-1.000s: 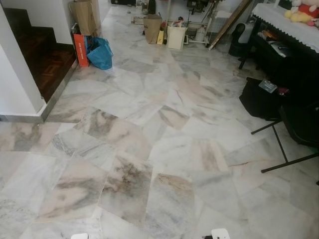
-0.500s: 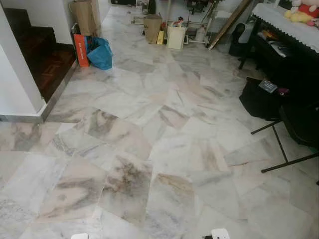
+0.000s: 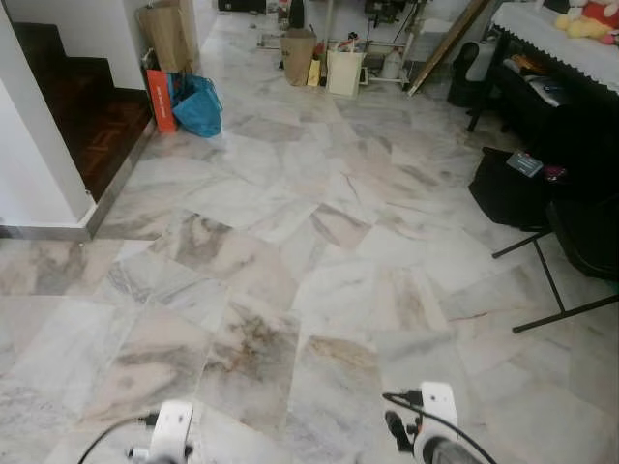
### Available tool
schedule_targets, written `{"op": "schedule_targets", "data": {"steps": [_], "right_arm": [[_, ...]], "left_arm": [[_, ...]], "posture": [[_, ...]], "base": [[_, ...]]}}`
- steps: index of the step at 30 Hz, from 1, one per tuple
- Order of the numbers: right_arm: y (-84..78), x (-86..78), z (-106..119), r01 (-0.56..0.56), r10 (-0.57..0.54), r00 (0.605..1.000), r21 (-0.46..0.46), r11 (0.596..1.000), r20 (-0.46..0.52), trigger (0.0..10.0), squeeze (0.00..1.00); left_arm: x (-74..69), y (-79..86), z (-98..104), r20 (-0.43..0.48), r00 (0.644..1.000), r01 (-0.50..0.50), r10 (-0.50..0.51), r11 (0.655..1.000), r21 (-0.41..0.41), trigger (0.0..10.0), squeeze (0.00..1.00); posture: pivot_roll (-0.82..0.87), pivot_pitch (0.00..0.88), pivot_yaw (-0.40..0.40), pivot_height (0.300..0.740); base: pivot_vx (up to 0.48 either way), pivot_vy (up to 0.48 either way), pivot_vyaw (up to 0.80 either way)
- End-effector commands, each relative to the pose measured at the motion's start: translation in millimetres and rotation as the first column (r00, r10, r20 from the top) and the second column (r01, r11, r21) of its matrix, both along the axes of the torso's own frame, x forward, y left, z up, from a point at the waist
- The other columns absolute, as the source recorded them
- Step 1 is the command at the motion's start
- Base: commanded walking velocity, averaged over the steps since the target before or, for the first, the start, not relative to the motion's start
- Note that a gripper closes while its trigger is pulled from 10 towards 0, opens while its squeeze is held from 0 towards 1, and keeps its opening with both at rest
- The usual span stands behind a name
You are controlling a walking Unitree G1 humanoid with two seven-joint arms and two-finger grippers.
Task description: Hang hanger
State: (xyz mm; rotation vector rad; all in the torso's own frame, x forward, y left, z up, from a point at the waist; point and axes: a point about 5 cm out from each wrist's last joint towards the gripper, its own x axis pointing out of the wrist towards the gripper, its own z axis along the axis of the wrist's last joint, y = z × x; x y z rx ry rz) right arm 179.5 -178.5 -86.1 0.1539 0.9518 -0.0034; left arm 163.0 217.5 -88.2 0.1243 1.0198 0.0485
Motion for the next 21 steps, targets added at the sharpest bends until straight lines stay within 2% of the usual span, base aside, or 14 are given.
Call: {"op": "schedule_targets", "data": {"steps": [1, 17, 18, 21], "right_arm": [[-0.4, 2.0, 0.9, 0.014, -0.014, 1.0, 0.009, 1.0, 0.003, 10.0, 0.0], [2.2, 2.0, 0.7, 0.024, -0.024, 1.0, 0.024, 0.999, 0.004, 10.0, 0.0], [2.6, 2.3, 0.8, 0.024, -0.024, 1.0, 0.025, 0.999, 0.005, 10.0, 0.0], [3.9, 3.2, 1.1, 0.019, -0.02, 1.0, 0.028, 0.999, 0.006, 10.0, 0.0]], "left_arm": [[3.5, -1.2, 1.1, 0.0, 1.0, 0.016, -0.016, 1.0, 0.013, 10.0, 0.0], [5.8, 2.4, 3.0, 0.03, 0.999, -0.032, 0.032, 0.999, 0.015, 10.0, 0.0], [5.8, 2.3, 2.9, 0.024, 0.999, -0.023, 0.022, 1.0, 0.017, 10.0, 1.0], [6.4, 2.4, 3.2, 0.022, 1.0, -0.01, 0.009, 1.0, 0.027, 10.0, 1.0]], "posture": [[0.04, 0.0, -0.079, 0.74], [0.05, 0.0, -0.076, 0.74], [0.05, 0.0, -0.076, 0.74], [0.06, 0.0, -0.078, 0.74]], "base": [[0.0, 0.0, 0.0], [0.0, 0.0, 0.0], [0.0, 0.0, 0.0], [0.0, 0.0, 0.0]]}}
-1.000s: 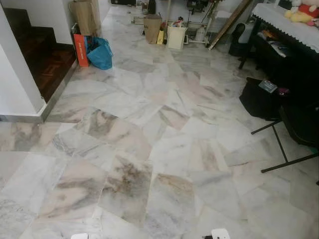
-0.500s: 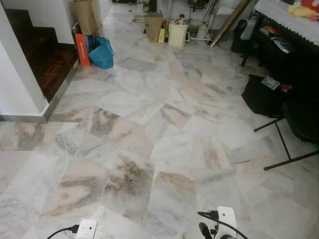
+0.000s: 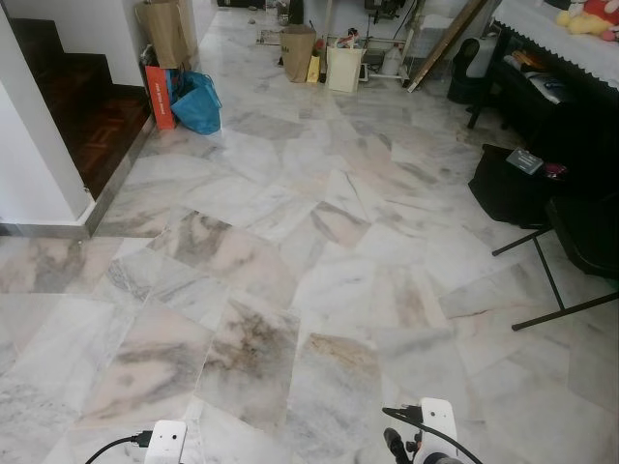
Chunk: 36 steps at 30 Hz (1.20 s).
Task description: Hang hanger
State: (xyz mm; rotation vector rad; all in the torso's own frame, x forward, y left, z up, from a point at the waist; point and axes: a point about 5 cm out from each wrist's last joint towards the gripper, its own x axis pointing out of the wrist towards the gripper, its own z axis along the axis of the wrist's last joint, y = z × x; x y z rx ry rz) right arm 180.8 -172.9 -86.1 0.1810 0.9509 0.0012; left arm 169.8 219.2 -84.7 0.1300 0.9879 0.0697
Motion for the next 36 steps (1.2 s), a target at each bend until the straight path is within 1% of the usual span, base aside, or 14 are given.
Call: {"op": "schedule_targets", "data": {"steps": [1, 11, 14, 19, 20, 22, 23, 25, 26, 27, 28, 31, 32, 36], "right_arm": [[-1.4, 2.1, 1.1, 0.011, -0.011, 1.0, 0.003, 1.0, 0.006, 10.0, 0.0], [-1.8, 2.3, 1.2, 0.002, -0.002, 1.0, 0.001, 1.0, 0.004, 10.0, 0.0], [-2.5, 2.3, 1.3, 0.001, -0.001, 1.0, -0.003, 1.0, 0.003, 10.0, 0.0], [-2.9, 2.8, 1.6, 0.002, -0.002, 1.0, -0.001, 1.0, 0.006, 10.0, 0.0], [-3.1, 2.5, 1.5, -0.001, 0.001, 1.0, 0.003, 1.0, 0.005, 10.0, 0.0], [-3.1, 2.3, 1.5, 0.0, 0.0, 1.0, 0.008, 1.0, 0.006, 10.0, 0.07], [-3.7, 2.2, 1.4, -0.001, 0.001, 1.0, 0.002, 1.0, 0.006, 10.0, 1.0], [-4.6, 1.7, 1.3, 0.0, 0.0, 1.0, -0.007, 1.0, 0.004, 10.0, 1.0], [-4.6, 0.9, 0.8, -0.006, 0.006, 1.0, -0.008, 1.0, -0.002, 10.0, 1.0], [-4.6, 0.9, 0.8, -0.006, 0.006, 1.0, -0.008, 1.0, -0.002, 10.0, 1.0], [-4.4, 0.8, 0.8, -0.015, 0.015, 1.0, -0.008, 1.0, -0.003, 10.0, 0.0], [-4.6, 1.0, 1.0, -0.026, 0.026, 1.0, -0.013, 1.0, -0.001, 10.0, 0.0], [-4.9, 0.9, 1.0, -0.024, 0.024, 1.0, -0.015, 1.0, -0.001, 10.0, 0.85], [-4.5, 0.5, 0.6, -0.017, 0.017, 1.0, -0.011, 1.0, -0.006, 10.0, 1.0]], "left_arm": [[-0.6, 0.7, -0.4, -0.01, 1.0, -0.002, 0.002, 1.0, 0.009, 10.0, 1.0], [-3.4, -2.5, -2.2, -0.014, 1.0, -0.019, 0.018, 1.0, -0.022, 10.0, 1.0], [-4.1, -3.1, -2.7, -0.02, 1.0, -0.01, 0.009, 1.0, -0.018, 10.0, 0.0], [-4.3, -2.8, -2.8, -0.019, 1.0, -0.018, 0.018, 1.0, -0.005, 10.0, 0.0], [-3.8, -3.4, -2.5, -0.01, 1.0, -0.02, 0.02, 1.0, -0.014, 10.0, 1.0], [-3.8, -3.5, -2.6, -0.009, 1.0, -0.024, 0.024, 1.0, -0.014, 10.0, 1.0], [-4.0, -3.1, -2.6, -0.01, 1.0, -0.026, 0.026, 1.0, -0.005, 10.0, 1.0], [-4.3, -2.6, -2.7, -0.014, 0.999, -0.029, 0.029, 1.0, 0.008, 10.0, 1.0], [-4.8, -3.2, -3.1, -0.018, 1.0, -0.025, 0.025, 1.0, 0.011, 10.0, 0.0], [-4.8, -3.2, -3.1, -0.018, 1.0, -0.025, 0.025, 1.0, 0.011, 10.0, 0.0], [-4.9, -3.6, -3.3, -0.019, 1.0, -0.024, 0.024, 1.0, 0.012, 10.0, 0.0], [-5.0, -4.2, -3.4, -0.019, 1.0, -0.024, 0.024, 1.0, 0.012, 10.0, 0.0], [-5.1, -4.5, -3.5, -0.019, 1.0, -0.024, 0.024, 1.0, 0.011, 10.0, 0.0], [-5.7, -5.1, -3.9, -0.023, 0.999, -0.028, 0.028, 1.0, 0.014, 10.0, 0.0]], "posture": [[0.06, 0.0, -0.078, 0.74], [0.06, 0.0, -0.091, 0.74], [0.06, 0.0, -0.091, 0.74], [0.06, 0.0, -0.094, 0.74], [0.06, 0.0, -0.094, 0.74], [0.06, 0.0, -0.094, 0.74], [0.05, 0.0, -0.093, 0.74], [0.05, 0.0, -0.092, 0.74], [0.05, 0.0, -0.092, 0.74], [0.05, 0.0, -0.092, 0.74], [0.05, 0.0, -0.092, 0.74], [0.05, 0.0, -0.093, 0.74], [0.05, 0.0, -0.094, 0.74], [0.05, 0.0, -0.094, 0.74]], "base": [[0.0, 0.0, 0.0], [0.0, 0.0, 0.0], [0.0, 0.0, 0.0], [0.0, 0.0, 0.0], [0.0, 0.0, 0.0], [0.0, 0.0, 0.0], [0.0, 0.0, 0.0], [0.0, 0.0, 0.0], [0.0, 0.0, 0.0], [0.0, 0.0, 0.0], [0.0, 0.0, 0.0], [0.0, 0.0, 0.0], [0.0, 0.0, 0.0], [0.0, 0.0, 0.0]]}}
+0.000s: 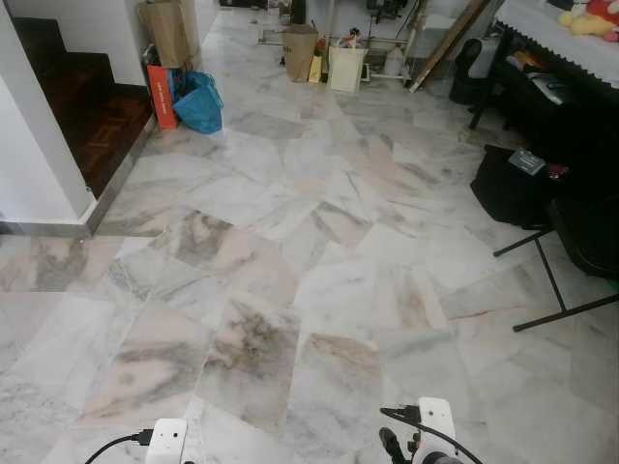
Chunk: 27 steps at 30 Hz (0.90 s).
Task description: Hang hanger
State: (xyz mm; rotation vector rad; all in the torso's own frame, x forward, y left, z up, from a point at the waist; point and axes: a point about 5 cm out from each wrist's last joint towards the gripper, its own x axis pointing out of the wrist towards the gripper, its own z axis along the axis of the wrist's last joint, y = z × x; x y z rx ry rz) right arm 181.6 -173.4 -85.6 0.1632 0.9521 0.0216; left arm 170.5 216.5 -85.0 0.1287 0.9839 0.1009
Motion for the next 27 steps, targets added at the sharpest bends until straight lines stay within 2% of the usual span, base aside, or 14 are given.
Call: {"op": "schedule_targets", "data": {"steps": [1, 16, 21, 24, 27], "right_arm": [[-4.3, -0.1, 0.2, -0.004, 0.004, 1.0, -0.014, 1.0, -0.007, 10.0, 0.01], [-7.2, -0.1, 0.4, 0.022, -0.022, 1.0, -0.025, 0.999, -0.006, 10.0, 0.0], [-5.9, -0.9, -0.3, 0.018, -0.019, 1.0, -0.017, 1.0, -0.017, 10.0, 0.0], [-5.4, -1.6, -0.9, -0.009, 0.008, 1.0, -0.041, 0.999, -0.028, 10.0, 0.0], [-6.4, -1.8, -0.9, 0.022, -0.023, 0.999, -0.034, 0.999, -0.026, 10.0, 0.0]], "left_arm": [[-6.6, -2.7, -3.7, -0.03, 1.0, 0.0, 0.0, 1.0, 0.0, 10.0, 0.0], [-7.3, -7.9, -4.9, -0.029, 0.999, 0.012, -0.013, 1.0, -0.02, 10.0, 0.0], [-7.3, -10.1, -5.4, -0.033, 0.999, 0.011, -0.012, 1.0, -0.028, 10.0, 0.0], [-8.2, -10.2, -5.8, -0.034, 0.999, -0.009, 0.008, 0.999, -0.037, 10.0, 0.0], [-7.5, -11.1, -5.6, -0.025, 1.0, -0.016, 0.015, 0.998, -0.06, 10.0, 0.0]], "posture": [[0.05, 0.0, -0.094, 0.74], [0.05, 0.0, -0.093, 0.74], [0.05, 0.0, -0.096, 0.74], [0.05, 0.0, -0.095, 0.74], [0.05, 0.0, -0.093, 0.74]], "base": [[0.0, 0.0, 0.0], [0.0, 0.0, 0.0], [0.0, 0.0, -0.68], [0.0, 0.0, -0.7], [0.0, 0.0, -0.68]]}}
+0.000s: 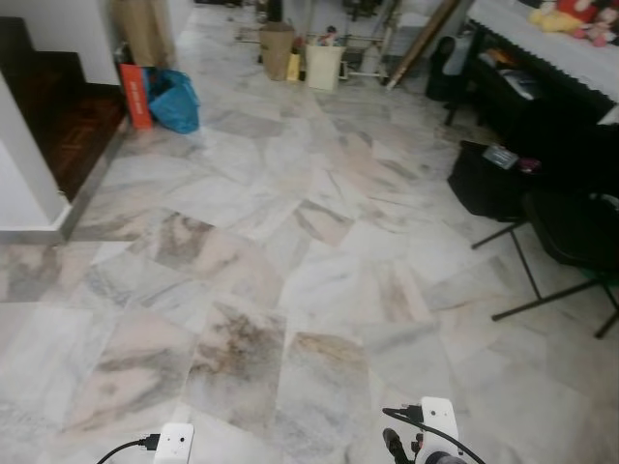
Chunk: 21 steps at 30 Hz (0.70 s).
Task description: Hang hanger
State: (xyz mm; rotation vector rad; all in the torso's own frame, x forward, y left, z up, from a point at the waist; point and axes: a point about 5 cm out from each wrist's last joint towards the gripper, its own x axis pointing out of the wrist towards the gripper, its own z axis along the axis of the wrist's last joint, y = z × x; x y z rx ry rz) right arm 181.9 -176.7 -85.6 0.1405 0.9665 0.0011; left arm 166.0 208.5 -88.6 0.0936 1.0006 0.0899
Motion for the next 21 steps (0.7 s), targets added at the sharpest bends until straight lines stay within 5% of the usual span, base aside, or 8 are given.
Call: {"op": "schedule_targets", "data": {"steps": [1, 21], "right_arm": [[-3.1, -2.1, -1, 0.016, -0.017, 1.0, -0.005, 1.0, -0.011, 10.0, 0.0], [-18.2, -4.9, 0, 0.064, -0.064, 0.998, -0.015, 0.998, -0.006, 10.0, 0.0]], "left_arm": [[-3.1, -3.2, -2, -0.01, 1.0, -0.008, 0.007, 1.0, -0.025, 10.0, 0.0], [-0.3, -6.3, -1, -0.011, 0.999, 0.044, -0.044, 0.999, -0.001, 10.0, 0.0]], "posture": [[0.05, 0.0, -0.093, 0.74], [0.01, 0.0, -0.076, 0.74]], "base": [[0.0, 0.0, -0.68], [0.0, -0.094, -0.68]]}}
